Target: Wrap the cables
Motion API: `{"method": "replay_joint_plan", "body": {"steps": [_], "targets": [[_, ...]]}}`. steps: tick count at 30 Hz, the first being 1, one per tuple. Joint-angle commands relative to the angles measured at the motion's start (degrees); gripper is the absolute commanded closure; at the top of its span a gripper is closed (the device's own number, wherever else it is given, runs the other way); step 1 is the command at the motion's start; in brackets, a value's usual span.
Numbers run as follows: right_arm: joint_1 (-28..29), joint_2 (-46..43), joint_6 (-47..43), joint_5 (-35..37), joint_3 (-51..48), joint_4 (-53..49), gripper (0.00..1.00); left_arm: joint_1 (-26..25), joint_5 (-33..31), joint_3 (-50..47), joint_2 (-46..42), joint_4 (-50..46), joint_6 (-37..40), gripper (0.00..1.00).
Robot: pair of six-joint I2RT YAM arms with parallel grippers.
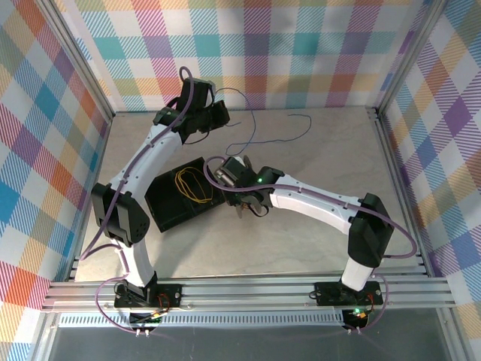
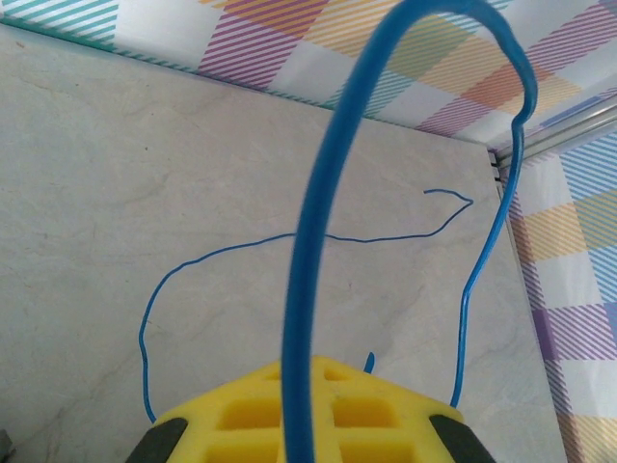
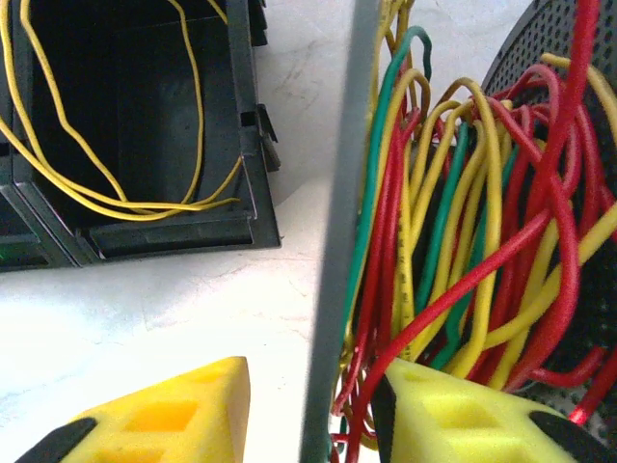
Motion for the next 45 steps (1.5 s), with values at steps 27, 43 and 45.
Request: {"method": "replay_joint_plan", "body": {"steps": [27, 43, 45], "targets": [[-26.0, -27.8, -4.8, -28.5, -4.5, 2.1, 0.31, -6.5, 2.6, 10.2, -1.0, -3.7, 7.9, 1.00], [-52.4, -24.7, -2.2, -62.9, -11.6, 30.1, 0.33, -13.0, 6.1, 14.1, 1.5, -0.9, 11.3, 1.00], [-52.3, -23.4, 0.3, -66.6, -13.7, 35.6, 0.35, -13.1, 6.1, 14.1, 1.6, -0.9, 11.4, 1.00]]}}
